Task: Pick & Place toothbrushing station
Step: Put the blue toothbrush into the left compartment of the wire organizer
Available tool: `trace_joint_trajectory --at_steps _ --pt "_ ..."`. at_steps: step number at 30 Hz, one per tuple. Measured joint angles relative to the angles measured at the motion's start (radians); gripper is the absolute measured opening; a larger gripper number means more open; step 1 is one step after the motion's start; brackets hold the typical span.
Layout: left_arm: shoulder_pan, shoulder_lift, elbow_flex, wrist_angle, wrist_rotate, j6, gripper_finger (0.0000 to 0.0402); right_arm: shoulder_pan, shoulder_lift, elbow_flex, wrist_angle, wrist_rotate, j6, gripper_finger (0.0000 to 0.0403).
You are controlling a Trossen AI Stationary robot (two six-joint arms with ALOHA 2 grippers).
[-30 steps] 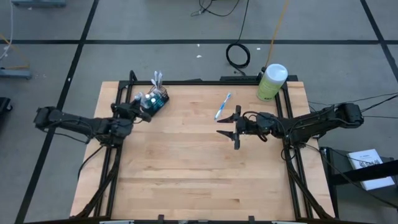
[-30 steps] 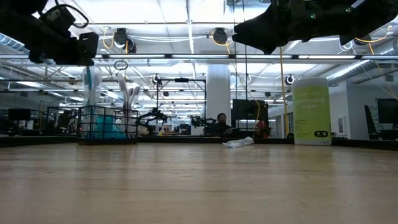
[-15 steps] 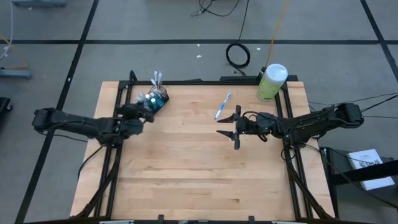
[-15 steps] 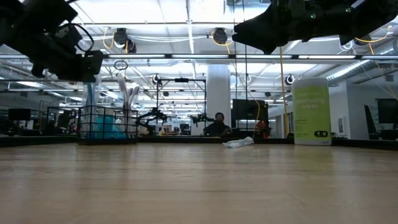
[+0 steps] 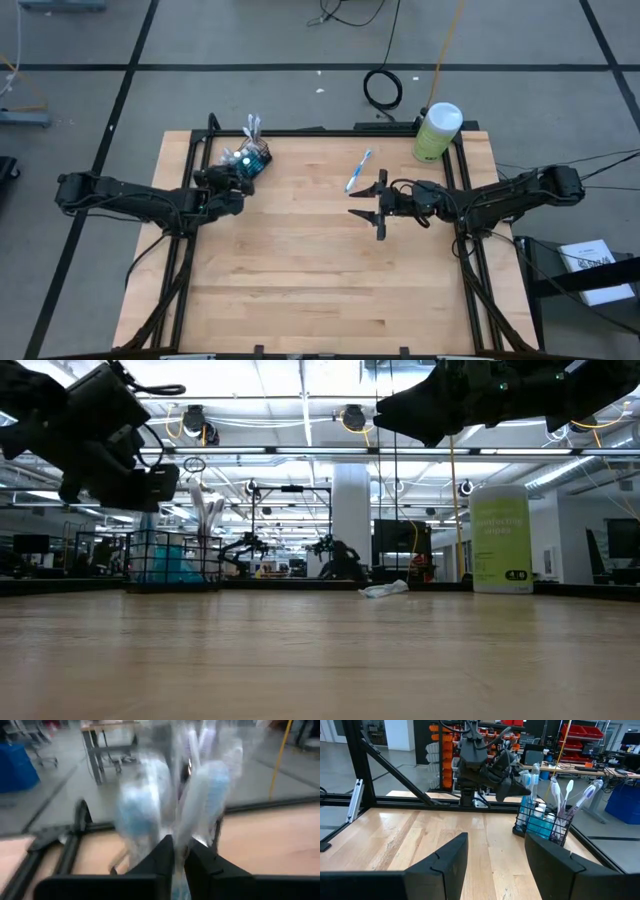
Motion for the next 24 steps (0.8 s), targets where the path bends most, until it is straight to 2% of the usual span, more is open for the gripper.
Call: trace_joint_trajectory --at_steps 7,12,18,24 --pt "0.0 -0.008 -0.002 0.017 0.048 0.014 0.0154 0.0 0.0 0.0 0.0 0.0 0.0 0.0187" --pt "-0.002 -0.032 -0.001 0.048 0.102 0.088 0.0218 0.0 0.0 0.0 0.0 0.0 0.0 0.0187" --pt "-0.02 -0.087 -0.001 0.166 0.131 0.245 0.0256 0.0 0.0 0.0 -0.001 0.0 0.0 0.0187" --pt "-0.042 -0.155 0.0 0.275 0.132 0.394 0.0266 0.0 0.0 0.0 -0.009 0.0 0.0 0.0187"
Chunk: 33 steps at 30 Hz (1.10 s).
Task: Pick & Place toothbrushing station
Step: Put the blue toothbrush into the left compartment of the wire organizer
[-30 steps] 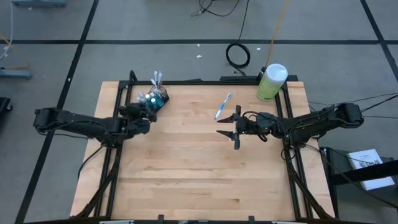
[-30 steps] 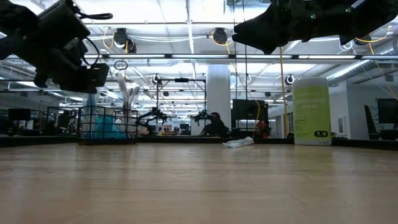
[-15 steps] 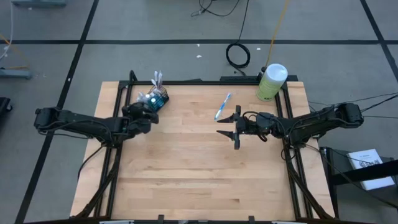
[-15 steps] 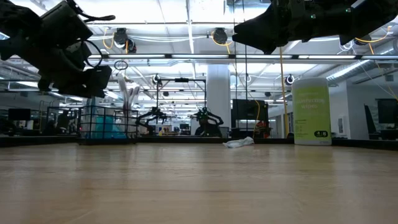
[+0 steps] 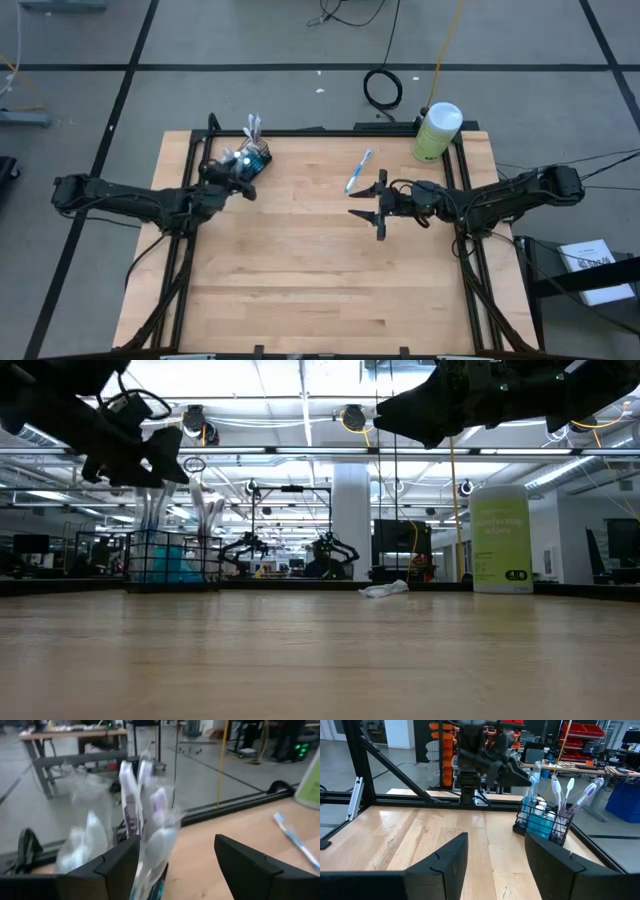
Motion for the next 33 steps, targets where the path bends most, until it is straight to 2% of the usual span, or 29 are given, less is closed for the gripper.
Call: trace_joint_trajectory --at_steps 9,11,15,17,20,25,33 --pt "-0.046 -0.1 0.0 0.117 -0.005 0.109 0.0267 0.0 0.0 0.0 0.0 0.017 -0.003 0.0187" --pt "-0.062 -0.113 0.0 0.166 -0.004 0.131 0.0267 0.001 0.0 0.0 -0.018 0.117 -0.003 0.0187" --pt "-0.097 -0.121 0.0 0.295 0.0 0.201 0.0267 -0.01 0.043 0.0 -0.11 0.442 0.053 0.0187" --pt "-0.113 -0.119 0.0 0.366 0.012 0.246 0.0267 -0.034 0.089 0.0 -0.149 0.5 0.095 0.0187" --pt "-0.129 -0.105 0.0 0.453 0.042 0.295 0.0267 -0.097 0.181 0.001 -0.146 0.472 0.209 0.0187" --pt "-0.136 -0.062 0.0 0.541 0.102 0.307 0.0267 -0.226 0.34 0.063 -0.211 0.325 0.398 0.0187" --pt "-0.112 0.023 0.0 0.619 0.108 0.337 0.0267 -0.316 0.567 0.244 -0.273 0.127 0.403 0.0187"
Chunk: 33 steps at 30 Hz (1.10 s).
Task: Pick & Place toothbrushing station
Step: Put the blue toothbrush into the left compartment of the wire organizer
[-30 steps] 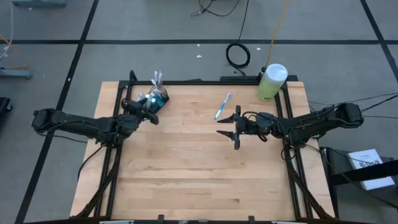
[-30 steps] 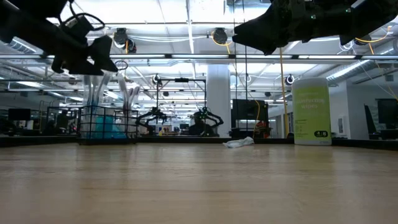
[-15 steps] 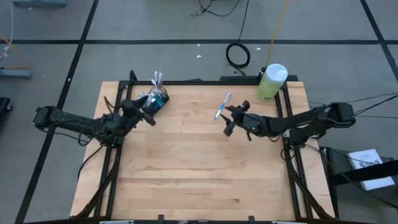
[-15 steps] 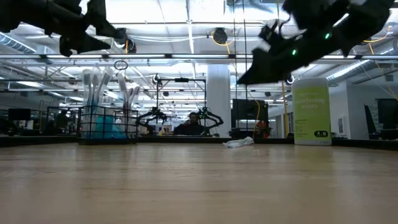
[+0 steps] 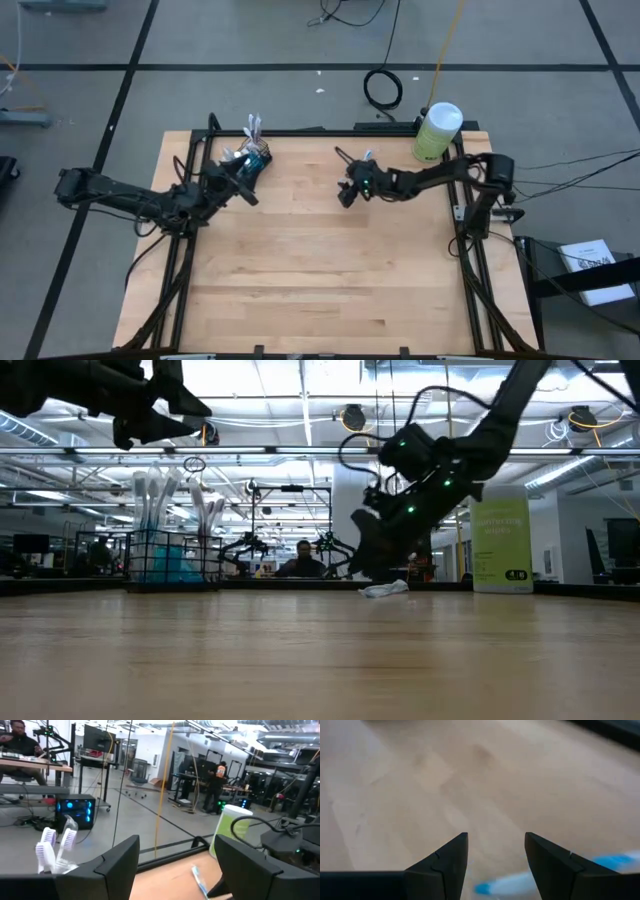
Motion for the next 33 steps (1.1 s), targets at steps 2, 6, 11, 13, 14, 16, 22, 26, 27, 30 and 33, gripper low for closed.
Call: trace_joint_trajectory --at_steps 2,6,11,13,14,16,22,26,27,30,33 --pt "0.008 0.011 0.0 0.0 0.001 -0.004 0.0267 0.0 0.038 0.036 -0.02 -0.046 -0.026 0.0187" --pt "0.014 0.023 0.0 0.0 0.0 -0.006 0.0267 0.007 0.075 0.08 -0.103 -0.118 -0.068 0.0187" --pt "0.014 0.024 0.0 -0.006 0.0 -0.002 0.0267 0.024 0.043 0.088 -0.285 -0.133 -0.067 0.0187" --pt "0.014 0.024 0.0 -0.006 0.0 0.001 0.0267 0.035 0.012 0.087 -0.382 -0.131 -0.046 0.0187" --pt "0.014 0.024 0.0 -0.006 0.0 0.001 0.0267 0.042 0.002 0.087 -0.417 -0.123 -0.03 0.0187" --pt "0.014 0.024 0.0 -0.006 0.0 0.004 0.0267 0.055 -0.044 0.087 -0.53 -0.131 0.007 0.0187" --pt "0.015 0.024 0.0 -0.011 0.0 0.004 0.0267 0.114 -0.176 0.082 -0.744 -0.008 0.068 0.0187" --pt "0.015 0.024 0.0 -0.013 0.001 -0.001 0.0267 0.133 -0.242 0.082 -0.738 0.183 -0.005 0.0187" --pt "0.015 0.024 0.0 -0.014 0.001 -0.001 0.0267 0.136 -0.253 0.082 -0.723 0.223 -0.045 0.0187" --pt "0.015 0.024 0.0 -0.014 0.001 -0.009 0.0267 0.123 -0.268 0.061 -0.66 0.301 -0.113 0.0187" --pt "0.011 0.024 0.0 -0.028 0.003 -0.018 0.0267 0.071 -0.259 0.029 -0.61 0.252 -0.109 0.0187"
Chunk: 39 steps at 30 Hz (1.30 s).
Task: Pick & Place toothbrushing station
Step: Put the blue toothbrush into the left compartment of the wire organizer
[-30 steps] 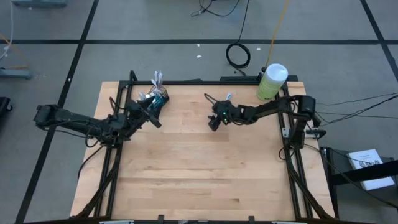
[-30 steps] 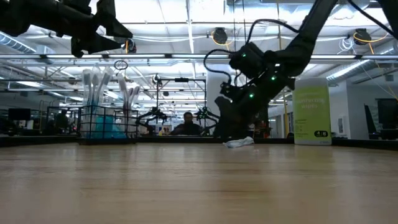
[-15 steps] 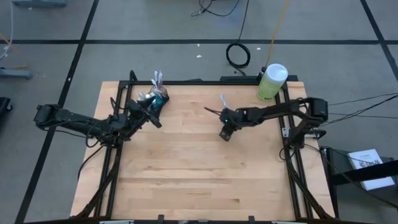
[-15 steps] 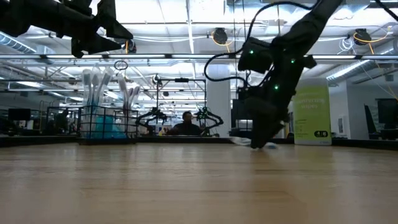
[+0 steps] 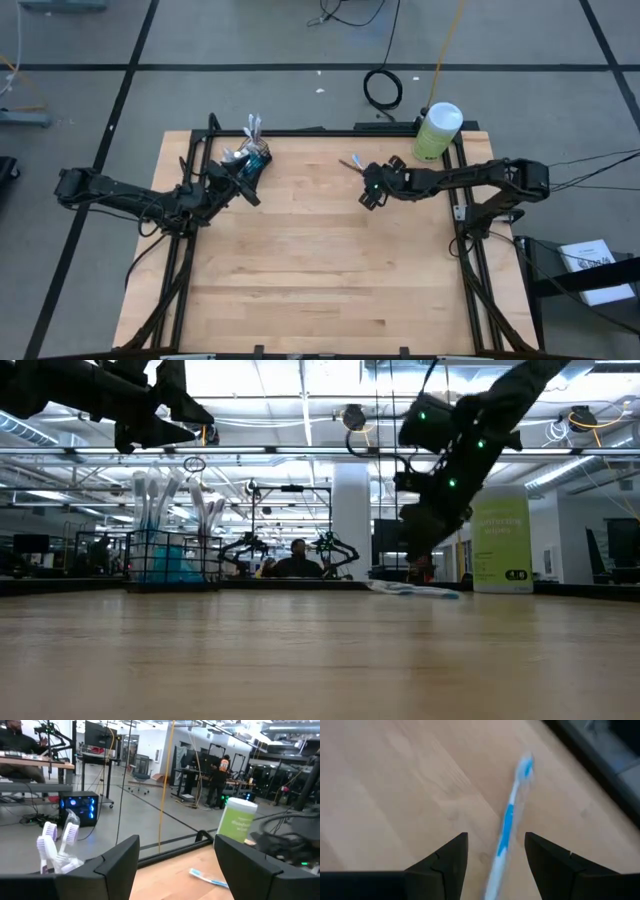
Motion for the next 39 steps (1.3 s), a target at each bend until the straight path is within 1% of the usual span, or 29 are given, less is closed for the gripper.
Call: trace_joint_trajectory --at_steps 3,8,12,16,18,21,24,29,30,33,36,37,39 --pt "-0.005 0.0 0.0 -0.01 0.001 -0.021 0.0267 -0.051 0.0 -0.061 0.075 -0.08 0.018 0.0187" --pt "-0.005 0.0 0.0 -0.01 0.001 -0.016 0.0267 -0.11 0.005 -0.196 0.259 -0.113 0.046 0.0187" --pt "-0.005 0.0 0.0 -0.01 0.001 -0.015 0.0267 -0.135 0.005 -0.293 0.422 -0.203 0.045 0.0187" --pt "-0.004 0.0 0.0 -0.009 -0.001 -0.015 0.0267 -0.14 0.005 -0.368 0.533 -0.202 0.018 0.018" --pt "-0.004 0.0 0.0 -0.009 -0.003 -0.016 0.0267 -0.139 0.004 -0.391 0.567 -0.203 0.011 0.017" --pt "-0.004 0.0 0.0 -0.009 -0.003 -0.017 0.0267 -0.139 0.004 -0.41 0.572 -0.205 -0.004 0.0144" --pt "-0.004 0.0 0.0 -0.009 -0.003 -0.019 0.0267 -0.139 0.004 -0.418 0.571 -0.207 -0.023 0.0107" --pt "-0.004 0.004 0.0 -0.007 -0.002 -0.033 0.0267 -0.137 0.003 -0.419 0.563 -0.212 -0.063 0.0029" --pt "-0.004 0.005 0.0 -0.009 -0.002 -0.04 0.0267 -0.137 0.003 -0.419 0.564 -0.211 -0.072 0.0018" --pt "-0.004 0.005 0.0 -0.007 0.009 -0.047 0.0267 -0.137 0.003 -0.42 0.589 -0.215 -0.086 0.0017" --pt "-0.004 0.005 0.0 -0.008 0.063 -0.051 0.0267 -0.135 0.0 -0.424 0.674 -0.289 -0.084 0.002" --pt "-0.004 0.005 0.0 -0.006 0.084 -0.051 0.0267 -0.128 -0.008 -0.425 0.712 -0.309 -0.084 0.0017" --pt "-0.004 0.005 0.0 -0.007 0.119 -0.052 0.0267 -0.106 -0.025 -0.422 0.845 -0.344 -0.092 0.0015"
